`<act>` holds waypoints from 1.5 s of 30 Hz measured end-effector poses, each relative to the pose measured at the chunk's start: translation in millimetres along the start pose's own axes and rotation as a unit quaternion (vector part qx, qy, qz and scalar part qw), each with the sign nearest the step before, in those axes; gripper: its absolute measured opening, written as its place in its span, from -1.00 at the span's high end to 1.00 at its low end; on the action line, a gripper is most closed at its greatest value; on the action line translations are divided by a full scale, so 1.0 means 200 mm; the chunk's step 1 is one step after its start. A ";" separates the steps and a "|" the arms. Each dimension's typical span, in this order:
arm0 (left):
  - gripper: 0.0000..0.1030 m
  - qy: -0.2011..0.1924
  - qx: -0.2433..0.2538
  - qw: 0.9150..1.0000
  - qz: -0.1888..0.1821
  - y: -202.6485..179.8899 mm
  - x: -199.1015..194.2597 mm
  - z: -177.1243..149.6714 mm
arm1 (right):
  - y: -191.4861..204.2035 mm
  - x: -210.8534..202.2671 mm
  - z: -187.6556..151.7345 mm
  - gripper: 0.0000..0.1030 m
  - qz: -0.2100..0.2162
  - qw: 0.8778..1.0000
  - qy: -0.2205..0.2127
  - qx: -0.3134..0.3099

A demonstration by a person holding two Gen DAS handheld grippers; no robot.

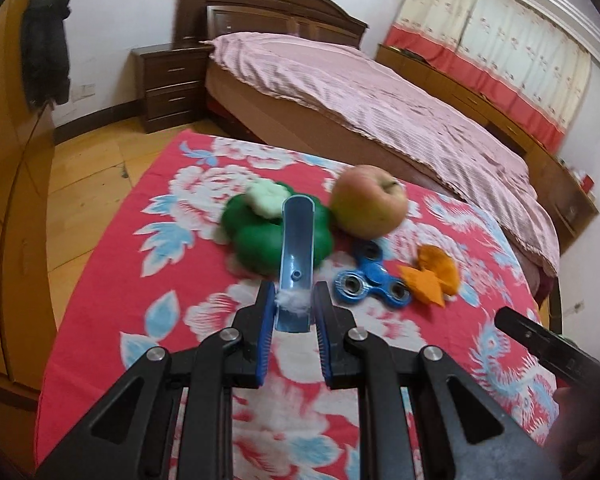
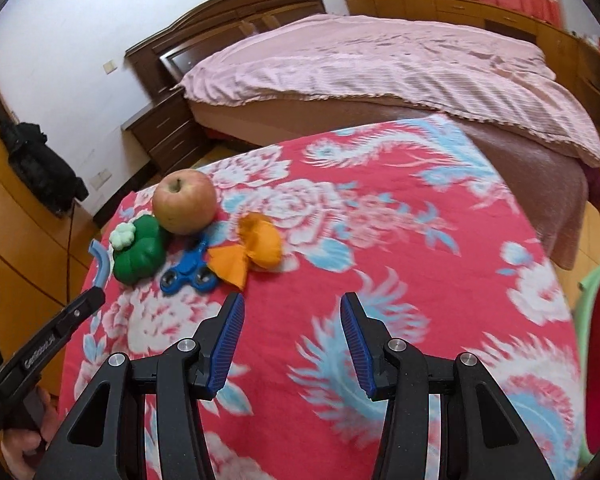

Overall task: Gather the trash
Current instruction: 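Grasp the orange cloth bow with the right tool while the left tool holds the toothbrush, then carry the toothbrush and orange bow over the red bin with both tools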

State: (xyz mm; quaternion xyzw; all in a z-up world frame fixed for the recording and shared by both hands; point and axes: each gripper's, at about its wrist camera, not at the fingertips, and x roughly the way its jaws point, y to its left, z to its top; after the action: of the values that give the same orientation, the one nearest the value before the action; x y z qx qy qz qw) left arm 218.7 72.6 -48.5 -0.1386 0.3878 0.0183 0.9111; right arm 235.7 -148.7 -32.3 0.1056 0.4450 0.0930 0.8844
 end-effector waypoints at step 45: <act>0.63 -0.012 0.016 0.998 -0.061 -0.10 -0.19 -0.10 | 0.03 -0.33 -0.13 0.66 0.027 0.998 -0.048 -0.013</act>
State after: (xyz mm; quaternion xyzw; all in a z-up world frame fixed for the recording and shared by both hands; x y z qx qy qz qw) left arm 181.2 50.1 -28.9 -0.1474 0.3678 -0.0412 0.9172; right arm 175.7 -156.5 4.2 0.1106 0.3981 0.1179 0.9030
